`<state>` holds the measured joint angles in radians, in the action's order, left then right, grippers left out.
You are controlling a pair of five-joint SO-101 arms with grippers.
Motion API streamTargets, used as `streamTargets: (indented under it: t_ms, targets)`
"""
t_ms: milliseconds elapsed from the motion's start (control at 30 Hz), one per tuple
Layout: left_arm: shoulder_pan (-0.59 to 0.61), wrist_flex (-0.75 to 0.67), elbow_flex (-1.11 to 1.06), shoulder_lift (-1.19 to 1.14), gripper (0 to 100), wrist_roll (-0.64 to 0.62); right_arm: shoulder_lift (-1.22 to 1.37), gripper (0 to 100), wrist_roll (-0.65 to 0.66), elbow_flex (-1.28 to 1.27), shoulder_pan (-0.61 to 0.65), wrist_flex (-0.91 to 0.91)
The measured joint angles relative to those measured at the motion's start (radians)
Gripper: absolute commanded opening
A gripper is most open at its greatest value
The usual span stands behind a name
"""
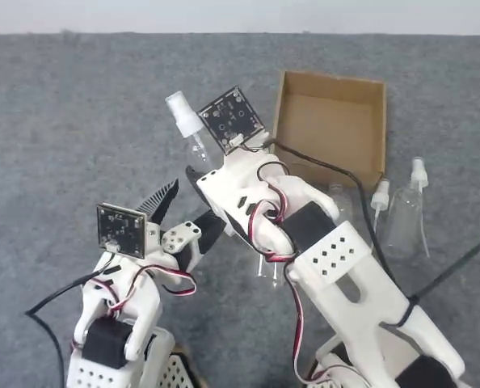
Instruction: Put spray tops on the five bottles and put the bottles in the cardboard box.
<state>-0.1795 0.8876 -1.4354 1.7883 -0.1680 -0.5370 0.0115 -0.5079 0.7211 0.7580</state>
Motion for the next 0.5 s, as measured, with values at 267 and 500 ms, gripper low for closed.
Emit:
streamTargets:
  t_ms: [267,500]
  targets:
    - [-0.008,-0.051,-0.025,0.006,31,0.003,-0.126,0.6,0.000,0.000,-0.003,0.089]
    - [-0.003,-0.054,-0.026,0.006,31,0.009,-0.160,0.6,0.034,0.002,-0.069,0.141]
